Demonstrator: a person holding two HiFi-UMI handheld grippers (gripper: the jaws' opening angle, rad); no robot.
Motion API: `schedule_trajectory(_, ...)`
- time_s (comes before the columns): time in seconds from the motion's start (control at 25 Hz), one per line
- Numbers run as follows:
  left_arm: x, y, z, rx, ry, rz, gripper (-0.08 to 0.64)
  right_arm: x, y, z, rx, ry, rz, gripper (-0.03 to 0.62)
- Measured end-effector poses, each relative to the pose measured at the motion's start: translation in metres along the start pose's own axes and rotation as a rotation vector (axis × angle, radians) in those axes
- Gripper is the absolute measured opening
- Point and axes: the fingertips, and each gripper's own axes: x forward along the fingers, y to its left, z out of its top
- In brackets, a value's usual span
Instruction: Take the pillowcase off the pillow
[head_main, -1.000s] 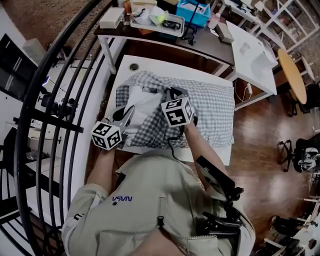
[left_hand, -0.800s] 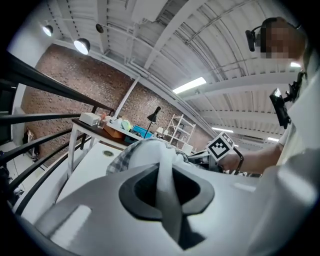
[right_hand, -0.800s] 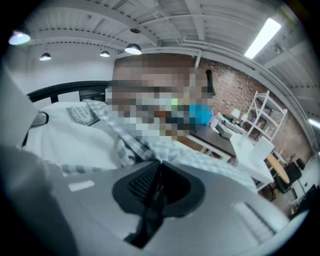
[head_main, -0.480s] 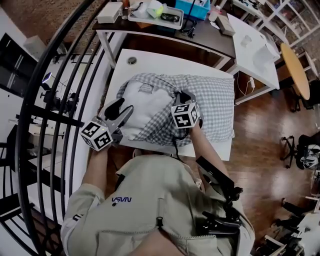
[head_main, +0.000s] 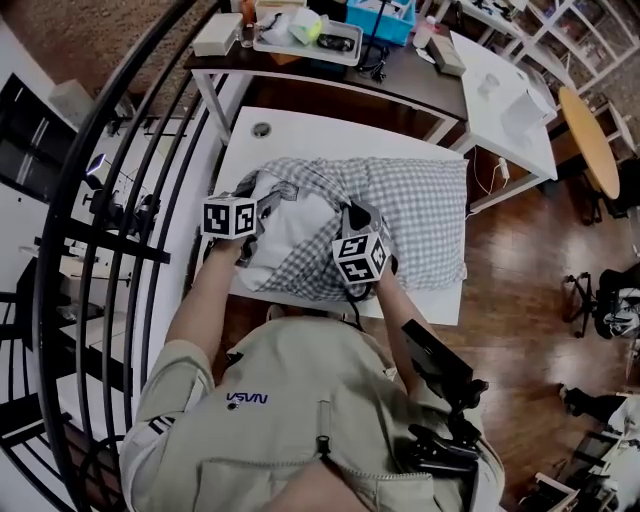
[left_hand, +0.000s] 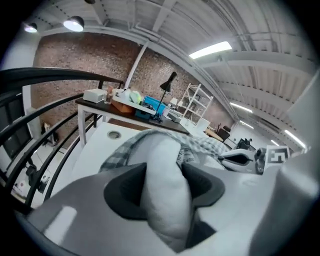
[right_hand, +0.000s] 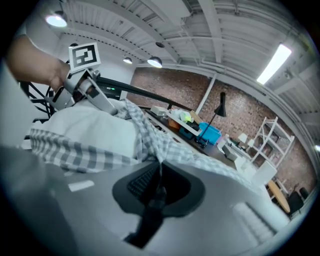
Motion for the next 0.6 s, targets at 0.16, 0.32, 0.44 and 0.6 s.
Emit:
schedule_trajectory(0.16, -0.01, -0.024, -0.005, 0.157, -0.033, 0.011, 0.135, -0.028, -0.006, 0.025, 0.257, -0.072, 0.125, 0.094)
schedule_trajectory(0.32, -0.026, -0.044, -0.005, 0.32, -0.089, 0.08, 0.101, -0.065, -0.004, 0.102, 0.299, -0.266, 0.254, 0.164)
schedule_trajectory(0.44, -0.035, -0.068, -0.006, 0.453, -0.142, 0.099, 0.081, -0.063, 0.007, 0.151, 0.178, -0.333, 0.297, 0.164)
schedule_trajectory(0.6, -0.052, -0.094, -0.013, 0.582, -0.192, 0.113, 0.069, -0.006, 0.023, 0.148, 0.072, -0.166, 0.352, 0.19)
